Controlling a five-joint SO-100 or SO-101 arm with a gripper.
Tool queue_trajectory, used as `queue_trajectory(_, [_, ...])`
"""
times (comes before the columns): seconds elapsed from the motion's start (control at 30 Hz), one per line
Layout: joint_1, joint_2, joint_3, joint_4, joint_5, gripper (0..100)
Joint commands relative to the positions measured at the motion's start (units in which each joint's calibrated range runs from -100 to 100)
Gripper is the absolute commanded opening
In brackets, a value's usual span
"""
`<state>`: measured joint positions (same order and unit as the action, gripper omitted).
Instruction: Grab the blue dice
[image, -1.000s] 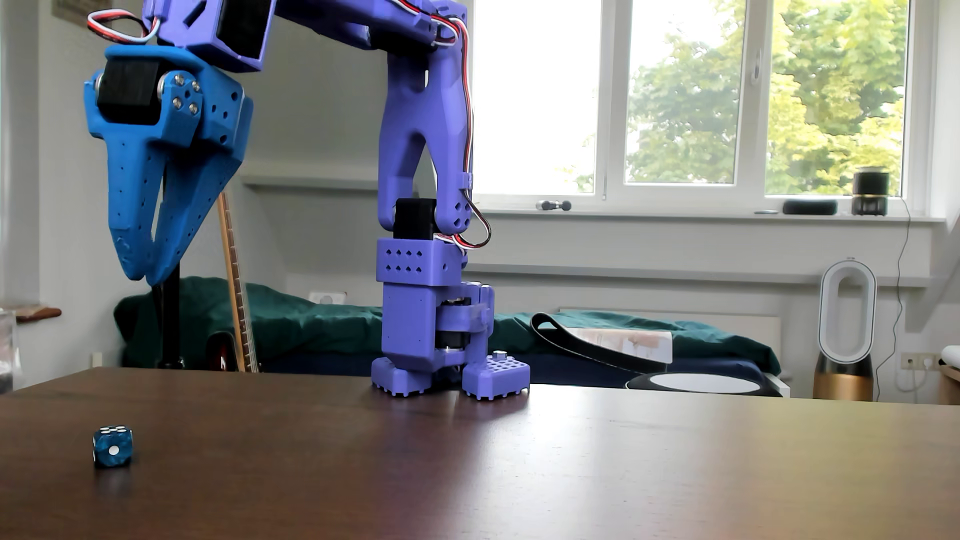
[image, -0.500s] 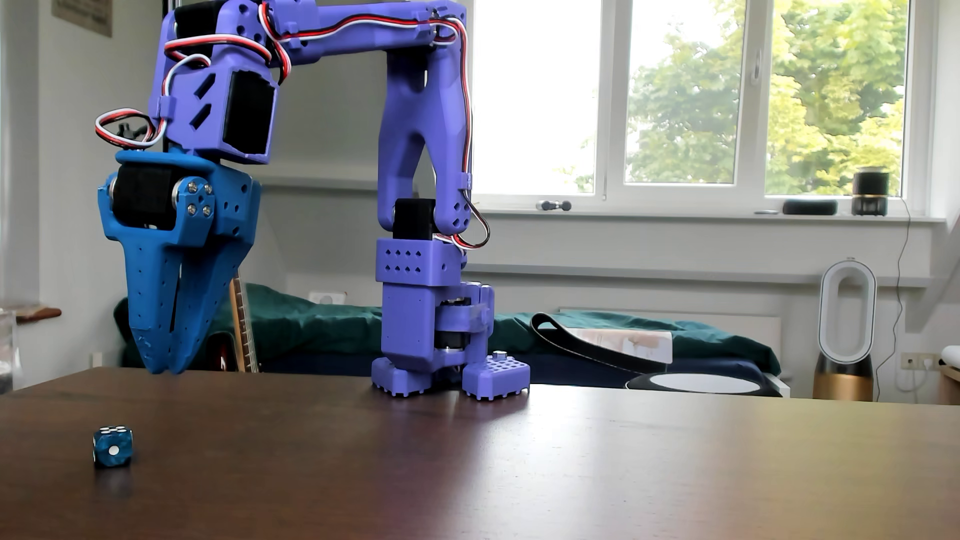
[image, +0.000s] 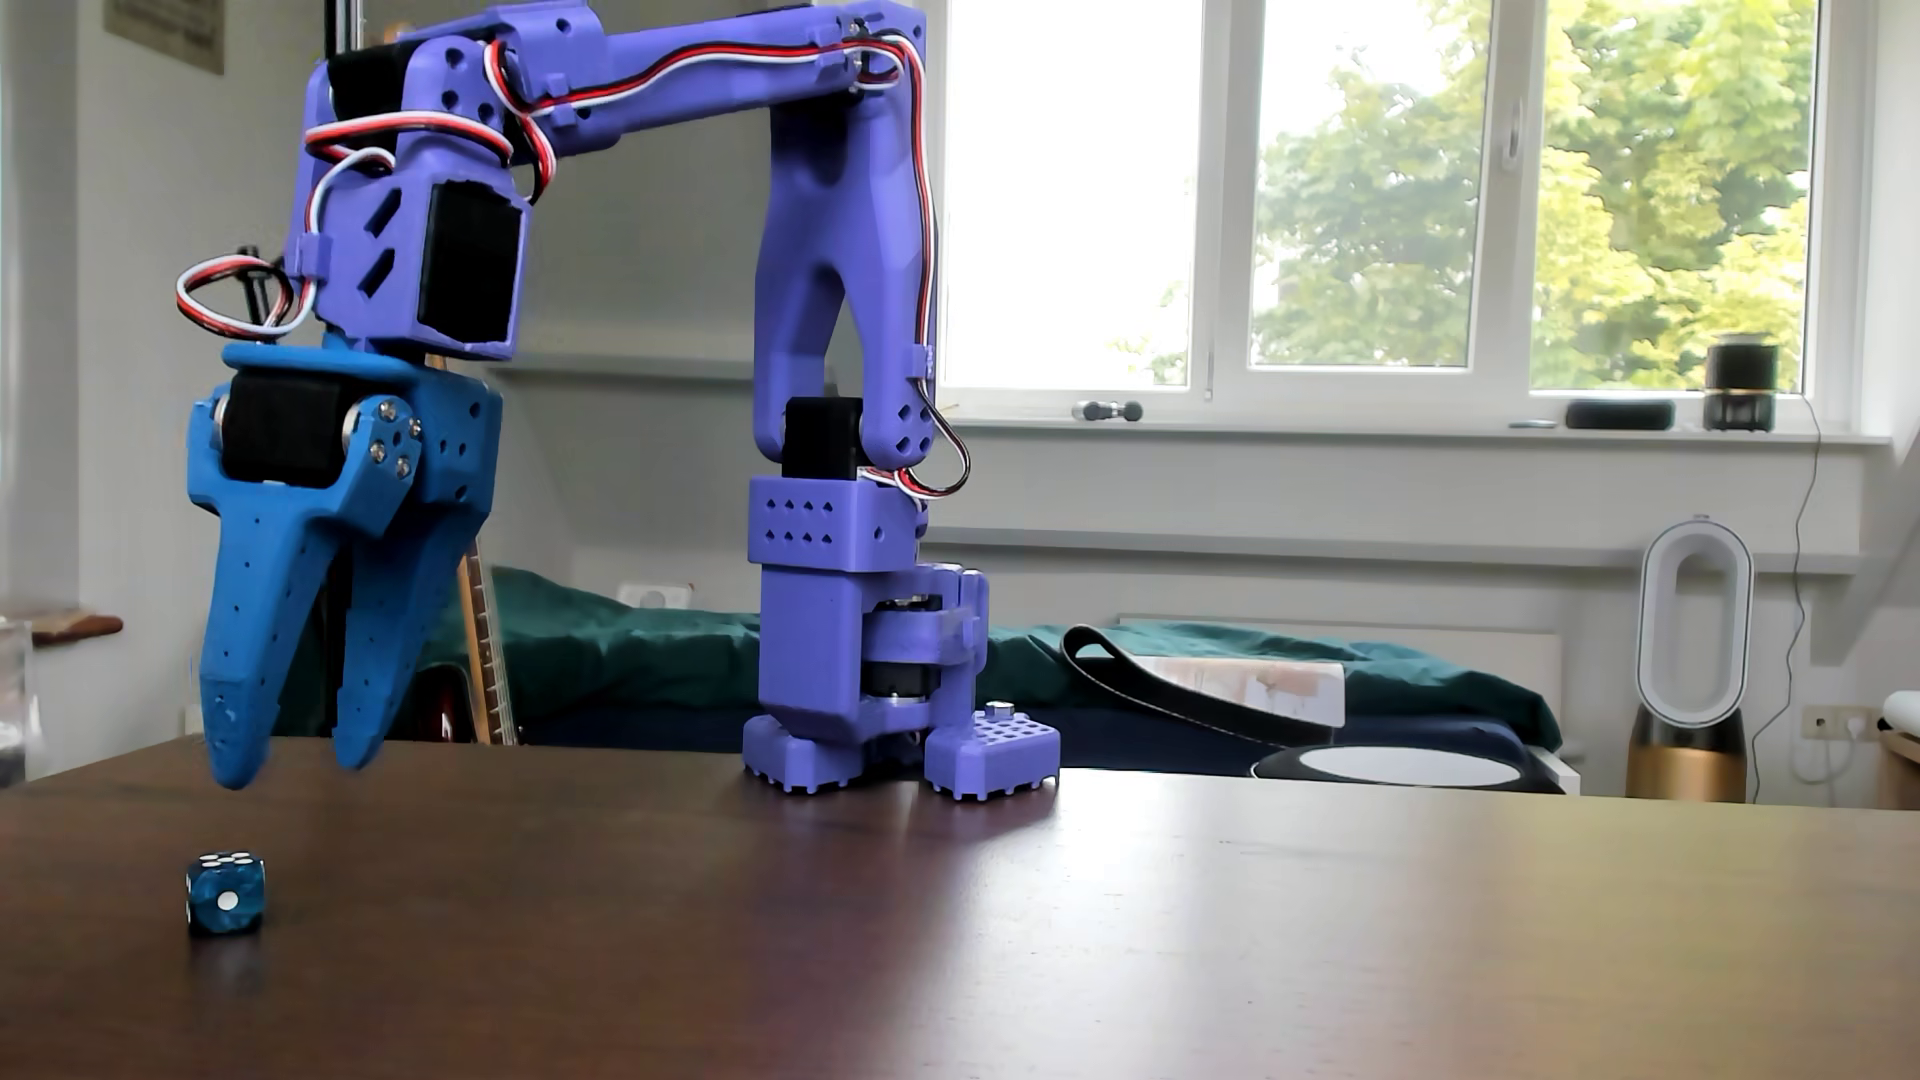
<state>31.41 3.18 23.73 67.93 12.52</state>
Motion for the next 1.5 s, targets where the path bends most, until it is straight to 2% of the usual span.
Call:
queue_trajectory(0.0, [0.2, -1.1, 0.1, -0.5, 0.3, 20])
queue_trajectory(0.53, [-1.6, -0.5, 1.1, -7.0, 0.4, 20])
queue_trajectory(0.8, [0.4, 5.6, 1.0, -7.4, 1.4, 20])
queue_trajectory(1.47, [0.6, 5.7, 0.0, -7.5, 2.0, 20])
